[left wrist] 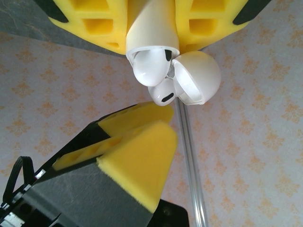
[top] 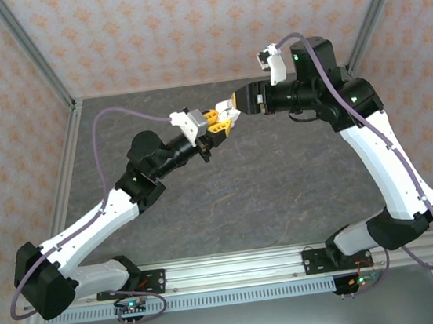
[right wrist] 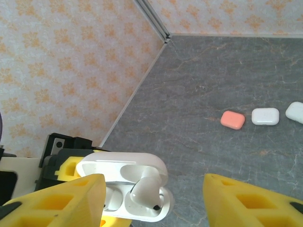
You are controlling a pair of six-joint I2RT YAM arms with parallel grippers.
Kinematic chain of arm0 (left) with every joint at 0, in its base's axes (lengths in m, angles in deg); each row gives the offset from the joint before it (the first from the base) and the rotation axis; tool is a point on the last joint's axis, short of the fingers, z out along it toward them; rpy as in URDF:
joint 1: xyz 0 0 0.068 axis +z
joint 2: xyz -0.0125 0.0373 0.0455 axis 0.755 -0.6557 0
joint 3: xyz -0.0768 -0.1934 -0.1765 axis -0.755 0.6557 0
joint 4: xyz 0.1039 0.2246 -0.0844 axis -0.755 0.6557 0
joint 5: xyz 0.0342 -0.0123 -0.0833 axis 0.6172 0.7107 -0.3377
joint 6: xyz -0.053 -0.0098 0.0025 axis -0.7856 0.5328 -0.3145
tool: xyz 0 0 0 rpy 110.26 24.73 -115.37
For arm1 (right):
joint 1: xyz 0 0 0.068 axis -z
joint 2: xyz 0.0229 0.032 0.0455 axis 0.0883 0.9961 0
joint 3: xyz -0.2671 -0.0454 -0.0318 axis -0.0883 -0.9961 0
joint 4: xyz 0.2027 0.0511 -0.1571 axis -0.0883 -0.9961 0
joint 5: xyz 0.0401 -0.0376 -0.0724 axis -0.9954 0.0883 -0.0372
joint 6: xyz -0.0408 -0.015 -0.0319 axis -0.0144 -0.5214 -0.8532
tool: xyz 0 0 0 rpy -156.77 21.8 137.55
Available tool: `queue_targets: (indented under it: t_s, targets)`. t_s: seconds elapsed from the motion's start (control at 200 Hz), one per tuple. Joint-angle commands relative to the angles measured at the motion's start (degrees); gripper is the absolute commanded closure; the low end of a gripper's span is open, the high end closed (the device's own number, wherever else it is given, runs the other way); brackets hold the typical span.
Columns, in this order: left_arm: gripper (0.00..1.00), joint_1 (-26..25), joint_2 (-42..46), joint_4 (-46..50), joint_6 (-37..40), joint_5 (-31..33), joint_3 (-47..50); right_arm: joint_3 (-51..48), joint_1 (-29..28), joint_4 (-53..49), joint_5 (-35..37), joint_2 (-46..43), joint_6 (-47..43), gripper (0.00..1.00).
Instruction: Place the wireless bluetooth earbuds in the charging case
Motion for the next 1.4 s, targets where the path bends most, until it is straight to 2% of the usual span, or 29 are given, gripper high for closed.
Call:
queue_targets:
  t_s: [0.0, 0.36, 0.666, 1.046, 1.391]
  targets:
    - [1.0, -0.5, 0.2, -2.3, 0.6, 0.9, -1.7, 0.8, -0.2, -0.9, -1.0, 0.3, 0.5, 0.45]
    - [1.0, -0.5, 0.0, -2.2, 0.3, 1.8, -1.7, 0.5, -0.4, -3.6, -0.7, 0.9, -0.7, 0.53]
    - [1.0, -0.5, 0.0, -2.0, 0.2, 2.0, -2.0, 0.9, -0.5, -5.0, 0.2, 1.1, -1.8, 0.55]
    - [1.0, -0.5, -0.7, -2.1, 0.2, 2.7, -2.1, 1.9, -0.5, -7.2, 1.7, 1.0, -3.4, 0.54]
    - [1.0, -0.5, -0.8, -1.6, 0.5, 2.9, -2.0, 4.0, -0.4, -7.2, 3.0, 0.6, -4.2, 0.5]
